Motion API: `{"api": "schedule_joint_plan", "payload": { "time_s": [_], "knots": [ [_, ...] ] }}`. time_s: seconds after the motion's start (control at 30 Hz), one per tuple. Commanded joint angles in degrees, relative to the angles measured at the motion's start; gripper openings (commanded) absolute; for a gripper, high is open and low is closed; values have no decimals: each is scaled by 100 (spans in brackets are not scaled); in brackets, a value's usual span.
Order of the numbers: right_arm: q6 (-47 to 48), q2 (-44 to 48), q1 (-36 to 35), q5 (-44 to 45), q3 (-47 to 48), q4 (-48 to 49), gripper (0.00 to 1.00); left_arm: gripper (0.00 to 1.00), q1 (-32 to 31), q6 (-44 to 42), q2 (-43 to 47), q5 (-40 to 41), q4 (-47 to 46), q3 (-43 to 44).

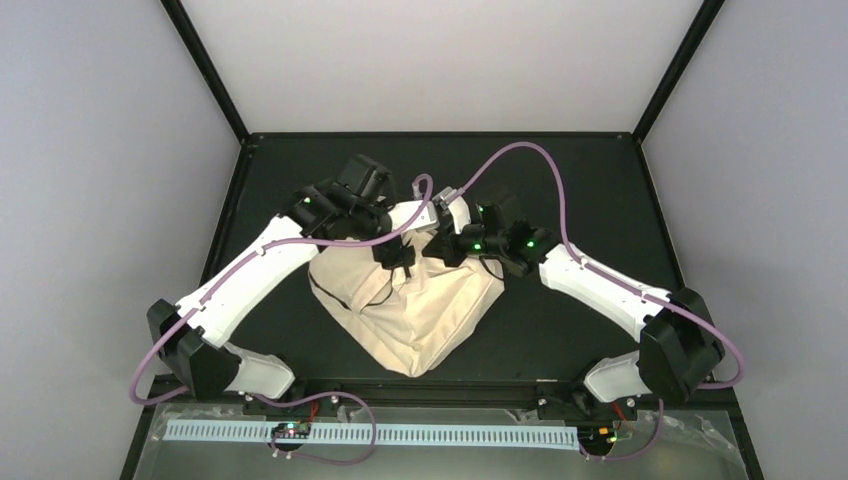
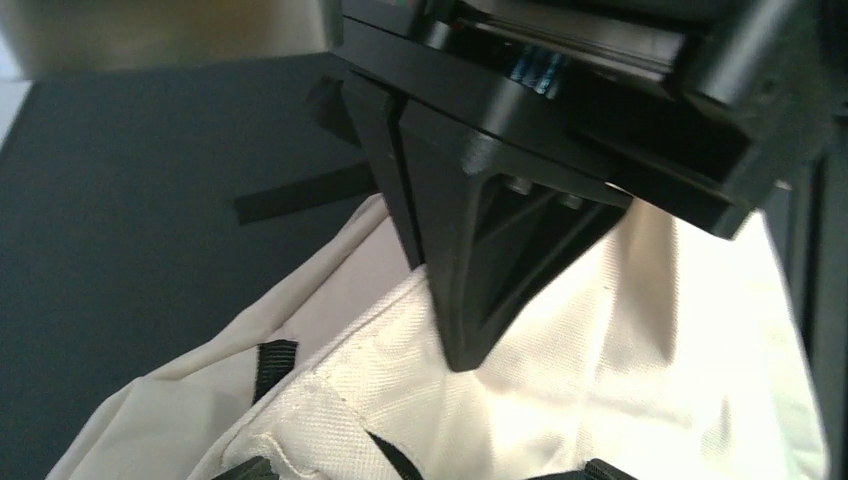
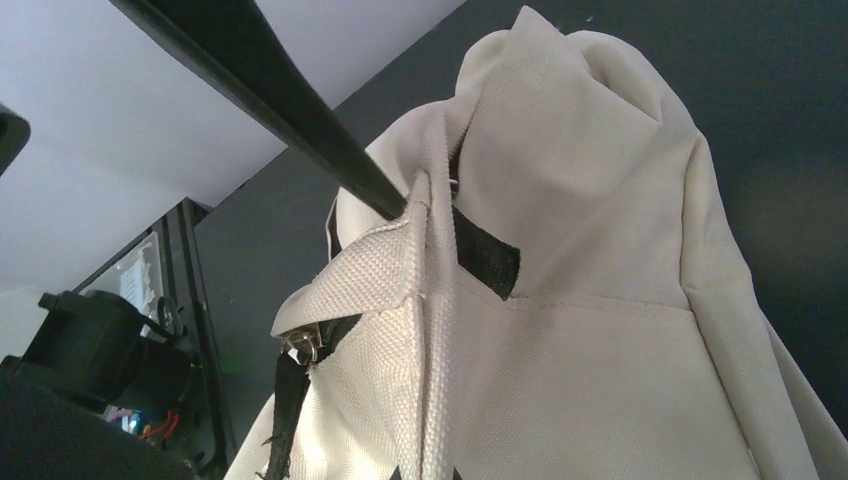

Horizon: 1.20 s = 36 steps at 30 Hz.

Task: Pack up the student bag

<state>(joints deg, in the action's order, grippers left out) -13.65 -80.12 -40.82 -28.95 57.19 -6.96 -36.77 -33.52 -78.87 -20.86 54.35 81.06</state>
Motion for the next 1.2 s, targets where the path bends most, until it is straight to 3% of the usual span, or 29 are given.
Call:
{"api": "schedule_joint_plan", "payload": {
  "time_s": [0.0,0.23,0.77,0.9,1.0,1.1,1.17],
  "knots": [
    [-324,102,-9,-101,319,581,1,80,-163,434,-121,1399,-748,5],
    [-97,250,-3,-151,282,503,1,46,-91,290,-185,2282,-1170,-243],
    [190,347,79,20,264,262,1,54,641,-759,238,3214,-909,-955],
    [222,322,93,25,275,233,1,56,970,-789,317,3154,-893,-643],
    [214,273,92,-12,292,264,1,71,1254,-780,340,2364,-410,71],
    [197,203,104,-40,315,305,1,89,1293,-1309,599,-181,720,401],
    [182,149,111,-41,319,328,1,93,1287,-1511,684,-1179,1182,310]
  ]
}}
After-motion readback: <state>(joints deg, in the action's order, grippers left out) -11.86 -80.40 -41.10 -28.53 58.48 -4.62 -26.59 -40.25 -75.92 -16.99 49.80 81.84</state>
